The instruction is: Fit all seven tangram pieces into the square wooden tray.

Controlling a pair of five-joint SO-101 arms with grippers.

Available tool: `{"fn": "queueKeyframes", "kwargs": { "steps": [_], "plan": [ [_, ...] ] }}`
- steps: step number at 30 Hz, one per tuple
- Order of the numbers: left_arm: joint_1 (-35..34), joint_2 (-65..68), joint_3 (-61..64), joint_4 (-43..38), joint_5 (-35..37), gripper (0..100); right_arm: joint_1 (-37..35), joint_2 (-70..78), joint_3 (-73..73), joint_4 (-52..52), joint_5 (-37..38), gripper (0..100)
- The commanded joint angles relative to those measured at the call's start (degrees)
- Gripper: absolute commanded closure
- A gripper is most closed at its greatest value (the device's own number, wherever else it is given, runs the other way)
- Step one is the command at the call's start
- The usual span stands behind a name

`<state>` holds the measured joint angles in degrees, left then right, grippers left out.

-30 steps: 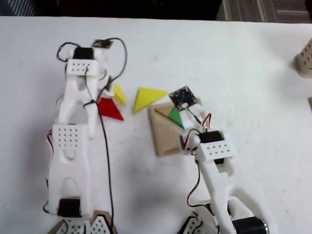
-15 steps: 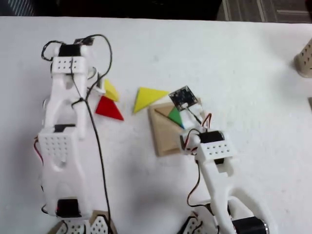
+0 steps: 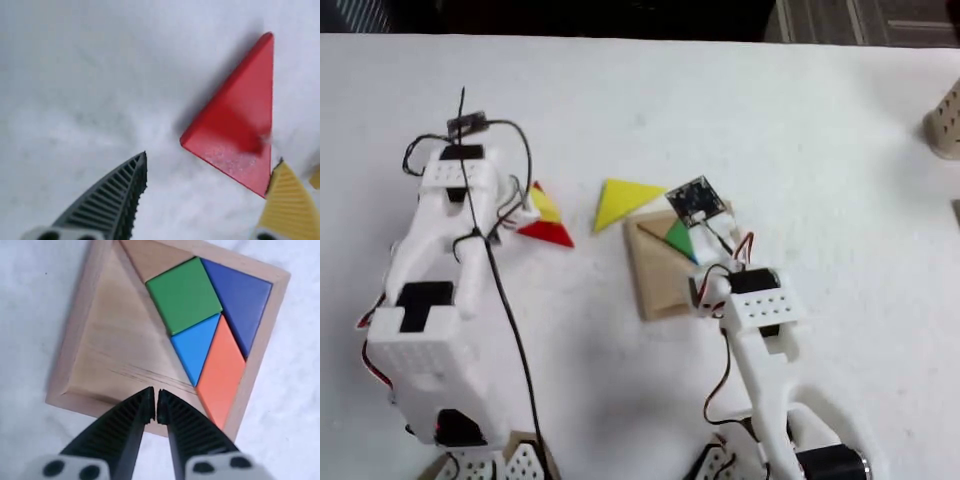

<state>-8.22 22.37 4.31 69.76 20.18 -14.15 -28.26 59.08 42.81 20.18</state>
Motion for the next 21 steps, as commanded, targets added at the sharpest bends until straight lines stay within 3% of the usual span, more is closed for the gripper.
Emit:
{"fn": "queueKeyframes", "kwargs": {
  "steps": [1, 21],
  "plan": [
    [0.9, -3.2, -0.3, -1.7, 3.6, 61, -0.7, -2.1, -0.4, -0.7, 0.5, 97.5],
    [4.5, 10.2, -15.3, 5.4, 12.0, 61, -0.7, -2.2, -0.4, -0.6, 0.5, 97.4]
  ]
}}
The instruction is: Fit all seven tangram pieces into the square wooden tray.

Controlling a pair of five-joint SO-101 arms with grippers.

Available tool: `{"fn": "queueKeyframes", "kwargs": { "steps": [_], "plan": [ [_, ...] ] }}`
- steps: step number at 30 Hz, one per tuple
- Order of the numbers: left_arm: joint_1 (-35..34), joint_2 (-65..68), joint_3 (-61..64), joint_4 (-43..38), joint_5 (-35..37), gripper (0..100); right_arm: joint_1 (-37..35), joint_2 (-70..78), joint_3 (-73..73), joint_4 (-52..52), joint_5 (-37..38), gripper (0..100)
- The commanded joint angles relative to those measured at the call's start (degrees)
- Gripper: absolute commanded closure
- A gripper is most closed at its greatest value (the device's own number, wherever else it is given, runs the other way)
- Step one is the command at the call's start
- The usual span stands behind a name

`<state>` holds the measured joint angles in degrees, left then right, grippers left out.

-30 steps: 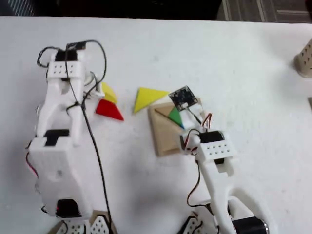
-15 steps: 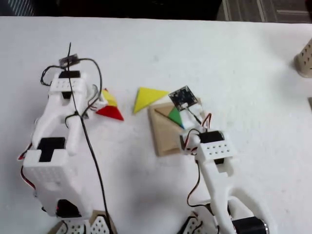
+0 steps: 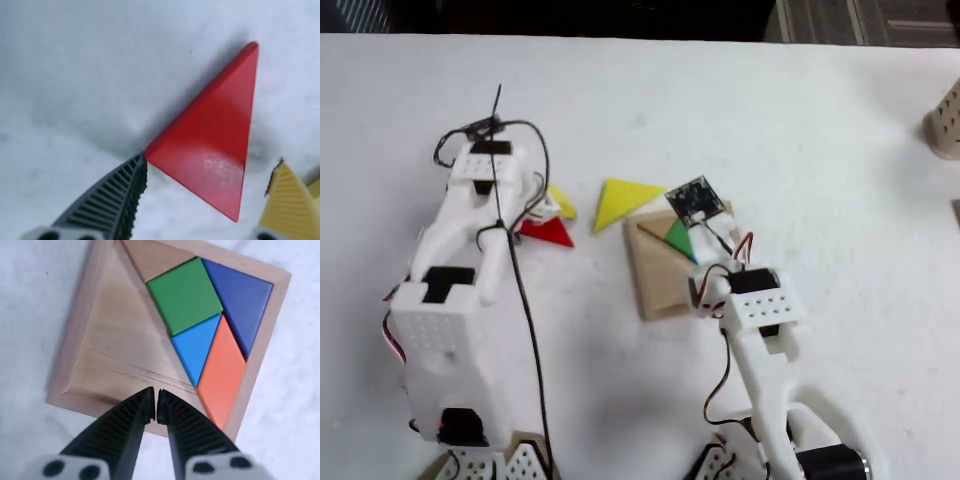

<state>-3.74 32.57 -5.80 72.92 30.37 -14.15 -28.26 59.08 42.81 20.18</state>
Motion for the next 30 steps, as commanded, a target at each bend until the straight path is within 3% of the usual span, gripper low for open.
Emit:
{"fn": "queueKeyframes", "kwargs": {
  "steps": [1, 18, 22, 30],
  "plan": [
    [-0.1, 0.5, -6.2, 3.2, 1.7, 61, -0.7, -2.2, -0.4, -0.6, 0.5, 97.4],
    [-2.3, 1.1, -9.1, 4.4, -4.5, 61, -0.7, -2.1, -0.4, -0.6, 0.5, 97.4],
    [-1.3, 1.2, -8.6, 2.5, -9.8, 61, -0.7, -2.1, -0.4, -0.6, 0.5, 97.4],
    [-0.8, 1.3, -8.6, 2.5, -6.9, 61, -0.7, -2.1, -0.4, -0.6, 0.5, 97.4]
  ]
}}
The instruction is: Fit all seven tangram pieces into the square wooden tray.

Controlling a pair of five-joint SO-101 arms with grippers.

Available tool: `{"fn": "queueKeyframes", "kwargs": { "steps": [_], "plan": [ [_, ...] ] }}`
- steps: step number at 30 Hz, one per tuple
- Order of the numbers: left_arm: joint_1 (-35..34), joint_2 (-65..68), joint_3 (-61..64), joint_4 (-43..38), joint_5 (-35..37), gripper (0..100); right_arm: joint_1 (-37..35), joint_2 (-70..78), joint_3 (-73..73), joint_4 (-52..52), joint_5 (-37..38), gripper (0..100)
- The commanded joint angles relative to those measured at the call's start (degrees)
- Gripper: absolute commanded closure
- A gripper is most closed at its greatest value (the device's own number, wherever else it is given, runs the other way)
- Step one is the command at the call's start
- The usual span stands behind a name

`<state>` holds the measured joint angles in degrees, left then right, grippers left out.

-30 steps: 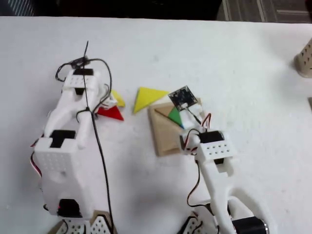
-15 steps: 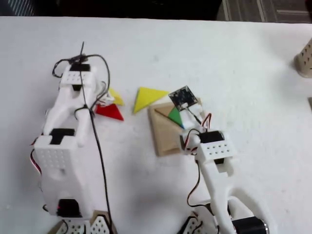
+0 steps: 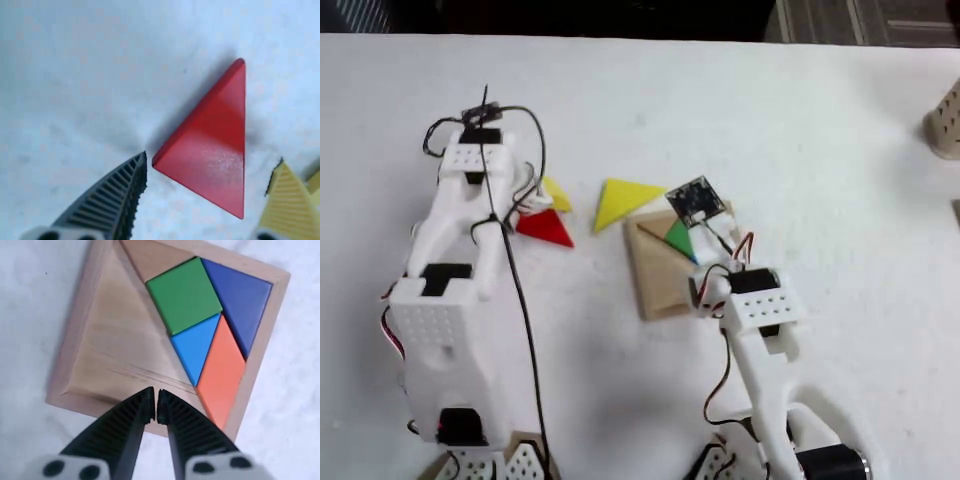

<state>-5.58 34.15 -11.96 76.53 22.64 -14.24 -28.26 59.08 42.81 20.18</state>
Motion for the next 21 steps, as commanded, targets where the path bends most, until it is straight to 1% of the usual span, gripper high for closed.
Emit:
{"fn": "queueKeyframes", "kwargs": {
  "steps": [1, 8, 13, 21],
  "plan": [
    [1.2, -0.3, -2.5, -1.1, 0.9, 61, -0.7, -2.1, -0.4, -0.6, 0.5, 97.4],
    [1.5, 1.5, -1.8, -1.1, 0.9, 61, -0.7, -2.0, -0.4, -0.6, 0.5, 97.4],
    [1.7, 4.0, -5.3, 0.4, 1.0, 62, -0.7, -2.0, -0.4, -0.6, 0.5, 97.4],
    [1.8, 4.6, -6.3, 0.8, 1.0, 62, -0.7, -2.0, -0.4, -0.6, 0.5, 97.4]
  ]
}}
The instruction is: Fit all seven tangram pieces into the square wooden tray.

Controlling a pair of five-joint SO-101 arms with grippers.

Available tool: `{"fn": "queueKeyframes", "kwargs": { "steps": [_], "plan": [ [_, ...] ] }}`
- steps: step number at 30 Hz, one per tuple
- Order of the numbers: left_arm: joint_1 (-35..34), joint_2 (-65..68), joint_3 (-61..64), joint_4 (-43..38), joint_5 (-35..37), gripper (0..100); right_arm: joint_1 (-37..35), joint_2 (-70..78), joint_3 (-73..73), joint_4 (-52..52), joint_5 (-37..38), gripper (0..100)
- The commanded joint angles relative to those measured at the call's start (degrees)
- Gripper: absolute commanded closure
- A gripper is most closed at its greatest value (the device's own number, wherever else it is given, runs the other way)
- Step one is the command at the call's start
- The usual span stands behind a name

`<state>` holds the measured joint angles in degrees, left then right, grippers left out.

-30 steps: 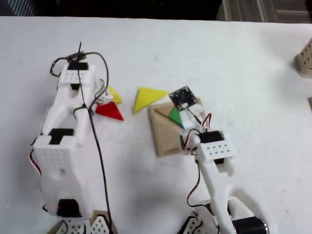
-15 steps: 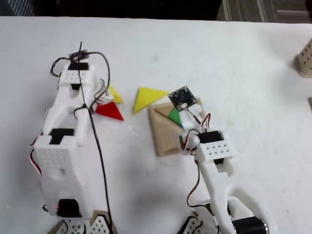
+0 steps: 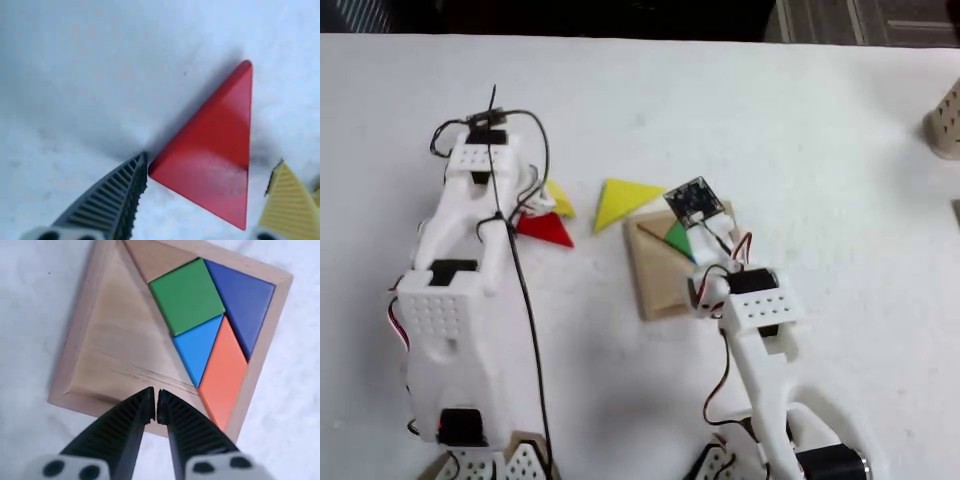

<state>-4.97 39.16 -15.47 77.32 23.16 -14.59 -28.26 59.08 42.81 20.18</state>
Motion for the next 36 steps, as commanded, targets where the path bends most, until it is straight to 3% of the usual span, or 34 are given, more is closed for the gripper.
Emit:
{"fn": "queueKeyframes", "kwargs": {
  "steps": [1, 6, 13, 15, 27, 36],
  "plan": [
    [1.2, -0.4, -2.8, -0.1, 0.4, 62, -0.3, -2.0, -0.4, -0.6, 0.5, 97.4],
    [1.2, -0.7, -2.8, 0.2, 0.1, 64, -0.3, -2.0, -0.4, -0.6, 0.5, 97.4],
    [1.2, -0.7, -2.9, -0.3, -0.7, 91, -0.3, -2.0, -0.4, -0.6, 0.5, 97.4],
    [1.2, -0.7, -2.9, -0.9, -3.6, 94, -0.3, -2.0, -0.4, -0.6, 0.5, 97.4],
    [1.6, -0.8, -3.2, -1.1, -5.0, 94, -0.3, -2.0, -0.4, -0.6, 0.5, 97.4],
    [7.1, -0.6, -11.3, 4.6, -4.9, 94, -0.2, -2.2, -0.4, -0.6, 0.5, 97.4]
  ]
}}
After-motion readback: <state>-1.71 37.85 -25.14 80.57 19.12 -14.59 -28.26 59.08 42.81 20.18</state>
